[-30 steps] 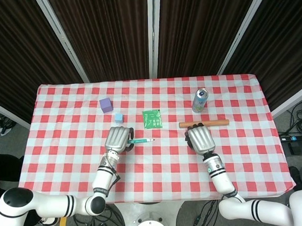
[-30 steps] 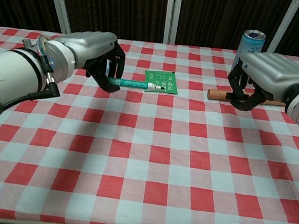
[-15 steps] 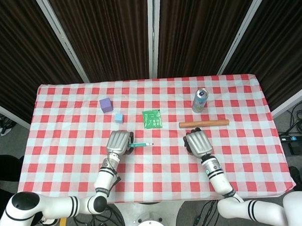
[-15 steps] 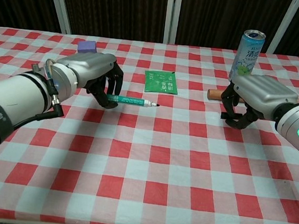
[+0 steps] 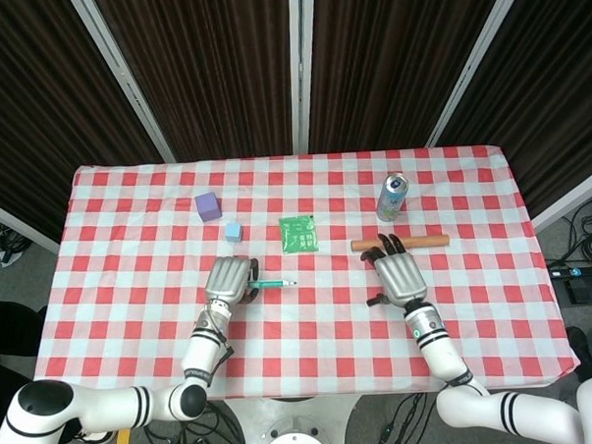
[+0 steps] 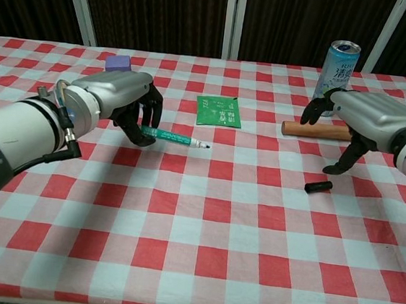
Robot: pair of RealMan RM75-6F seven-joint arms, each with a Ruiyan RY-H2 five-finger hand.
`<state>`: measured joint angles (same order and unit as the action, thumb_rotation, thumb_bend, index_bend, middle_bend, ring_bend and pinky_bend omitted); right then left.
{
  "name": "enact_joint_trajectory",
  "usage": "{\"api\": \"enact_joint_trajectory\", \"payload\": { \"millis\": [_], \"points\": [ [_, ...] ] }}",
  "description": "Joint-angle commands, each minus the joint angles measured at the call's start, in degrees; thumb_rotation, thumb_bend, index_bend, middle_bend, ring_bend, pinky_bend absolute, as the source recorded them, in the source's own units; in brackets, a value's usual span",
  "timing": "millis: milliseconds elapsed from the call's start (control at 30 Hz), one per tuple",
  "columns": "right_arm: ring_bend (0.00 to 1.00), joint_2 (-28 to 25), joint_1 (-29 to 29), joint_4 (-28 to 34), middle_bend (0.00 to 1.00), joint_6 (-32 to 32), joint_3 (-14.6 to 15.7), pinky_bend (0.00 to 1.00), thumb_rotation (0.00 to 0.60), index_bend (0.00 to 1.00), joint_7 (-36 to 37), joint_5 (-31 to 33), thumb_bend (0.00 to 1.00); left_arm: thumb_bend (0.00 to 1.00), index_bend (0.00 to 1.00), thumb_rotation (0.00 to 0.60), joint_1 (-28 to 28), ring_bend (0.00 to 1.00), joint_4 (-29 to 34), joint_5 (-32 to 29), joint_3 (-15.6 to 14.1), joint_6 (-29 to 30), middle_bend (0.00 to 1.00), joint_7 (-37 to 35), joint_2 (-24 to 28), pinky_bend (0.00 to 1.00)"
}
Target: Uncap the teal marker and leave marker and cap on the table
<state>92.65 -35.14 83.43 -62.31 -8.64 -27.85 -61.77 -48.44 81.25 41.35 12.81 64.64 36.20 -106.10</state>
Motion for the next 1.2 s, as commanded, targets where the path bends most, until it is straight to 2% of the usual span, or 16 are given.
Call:
{"api": "enact_joint_trajectory", "payload": {
  "millis": [33,100,167,400,567,733,833,1000,1200],
  "points": [
    [0.02,-2.25,1.59,2.36,0.25,-2.89,-0.58,0.06,0.6,0.28,1.47,-1.4,0.0,0.28,0.5,0.6,0.2,0.43,0.43,-0.03,0.04,-0.7,0.48,-0.07,0.59,0.55],
    [0.02,-4.05,2.75,3.96,0.25,-4.87,-0.84,0.06,0.6,0.28,2.58,-2.39,0.0,0.19,0.47,0.6,0.45,0.38,0.63,0.87,-0.25,-1.28,0.42,-0.63,1.2,0.5],
    [0.02,-6.14,4.08,5.74,0.25,-6.83,-0.94,0.06,0.6,0.27,3.78,-3.42,0.0,0.16,0.45,0.6,0.83,0.35,0.63,1.75,-0.34,-1.37,0.39,-1.49,1.49,0.47],
    [0.01,-14.75,10.52,12.91,0.25,-15.8,-0.23,0.06,0.6,0.25,7.68,-8.02,0.0,0.13,0.39,0.6,2.47,0.32,2.17,5.71,0.18,1.96,0.37,-2.87,4.14,0.41],
    [0.01,-20.77,17.27,16.88,0.24,-23.04,2.93,0.07,0.6,0.24,10.54,-12.02,0.0,0.13,0.39,0.6,6.84,0.32,7.59,9.69,-0.5,8.62,0.37,-4.21,10.01,0.4],
    [0.01,-23.01,23.42,16.16,0.23,-28.07,6.69,0.07,0.6,0.22,13.61,-14.78,0.0,0.11,0.39,0.6,14.23,0.29,13.46,15.48,-4.36,17.53,0.37,-6.63,17.41,0.4],
    [0.0,-22.71,26.69,14.05,0.21,-30.75,8.33,0.07,0.6,0.2,14.47,-15.83,0.0,0.11,0.38,0.6,19.77,0.29,15.67,19.57,-7.63,23.45,0.37,-9.66,21.1,0.4],
    [0.0,-20.36,30.92,10.07,0.19,-33.65,9.87,0.05,0.6,0.16,16.67,-17.08,0.0,0.1,0.37,0.6,28.57,0.26,14.47,25.43,-12.68,31.97,0.35,-15.0,23.81,0.37],
    [0.0,-17.68,33.67,7.05,0.18,-33.09,11.93,0.03,0.6,0.14,18.01,-18.82,0.03,0.1,0.37,0.6,35.22,0.26,12.08,29.83,-16.41,35.53,0.35,-19.76,26.07,0.32]
  ]
}}
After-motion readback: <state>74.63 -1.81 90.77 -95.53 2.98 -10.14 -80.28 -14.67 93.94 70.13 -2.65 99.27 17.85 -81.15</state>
